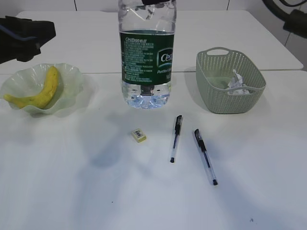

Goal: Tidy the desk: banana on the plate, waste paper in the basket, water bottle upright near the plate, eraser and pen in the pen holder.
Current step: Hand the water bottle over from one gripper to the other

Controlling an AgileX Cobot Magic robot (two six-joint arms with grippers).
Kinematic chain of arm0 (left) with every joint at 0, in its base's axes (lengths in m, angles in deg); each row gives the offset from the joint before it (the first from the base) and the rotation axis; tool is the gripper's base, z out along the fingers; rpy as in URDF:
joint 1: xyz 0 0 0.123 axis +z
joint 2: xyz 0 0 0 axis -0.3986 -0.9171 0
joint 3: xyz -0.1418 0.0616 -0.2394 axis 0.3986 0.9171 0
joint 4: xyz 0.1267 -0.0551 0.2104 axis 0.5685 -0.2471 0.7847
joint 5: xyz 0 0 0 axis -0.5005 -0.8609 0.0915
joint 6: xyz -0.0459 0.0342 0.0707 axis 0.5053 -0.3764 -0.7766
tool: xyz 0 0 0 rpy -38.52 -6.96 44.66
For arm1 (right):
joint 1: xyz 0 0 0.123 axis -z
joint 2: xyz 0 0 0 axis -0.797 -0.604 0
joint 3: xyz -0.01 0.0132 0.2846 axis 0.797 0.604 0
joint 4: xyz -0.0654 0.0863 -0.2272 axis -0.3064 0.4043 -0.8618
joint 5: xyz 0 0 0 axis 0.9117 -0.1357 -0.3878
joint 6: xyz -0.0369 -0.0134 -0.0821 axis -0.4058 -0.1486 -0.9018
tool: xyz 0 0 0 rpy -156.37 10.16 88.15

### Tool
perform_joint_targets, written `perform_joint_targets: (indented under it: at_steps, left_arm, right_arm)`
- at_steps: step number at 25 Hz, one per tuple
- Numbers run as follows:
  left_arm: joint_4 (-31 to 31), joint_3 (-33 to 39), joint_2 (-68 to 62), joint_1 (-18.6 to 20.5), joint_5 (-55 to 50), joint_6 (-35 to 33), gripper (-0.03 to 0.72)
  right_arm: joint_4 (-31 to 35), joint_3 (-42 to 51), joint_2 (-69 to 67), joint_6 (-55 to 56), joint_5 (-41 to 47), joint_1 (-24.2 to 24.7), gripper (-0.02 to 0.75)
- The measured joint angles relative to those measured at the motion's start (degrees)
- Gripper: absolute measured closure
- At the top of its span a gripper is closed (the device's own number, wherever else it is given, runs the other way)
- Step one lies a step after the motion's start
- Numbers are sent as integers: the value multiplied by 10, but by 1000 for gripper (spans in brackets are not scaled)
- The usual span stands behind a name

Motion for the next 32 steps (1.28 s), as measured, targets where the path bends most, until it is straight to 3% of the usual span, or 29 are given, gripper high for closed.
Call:
perform_joint_targets:
  at_steps: [7,11,17,25,32]
  left_arm:
    - [334,0,0,0,163,263,348]
    - [444,0,-9,-1,242,332,348]
    - [472,0,-27,-1,325,345,338]
    - [440,0,-73,-1,330,347,87]
    - [396,0,-76,-1,359,347,54]
  right_arm:
    - [0,0,0,-3,-9,0,505]
    - [0,0,0,-3,-15,0,505]
    - [0,0,0,-4,-15,0,505]
    - [0,0,0,-4,-15,0,505]
    - [0,0,0,-4,-15,0,505]
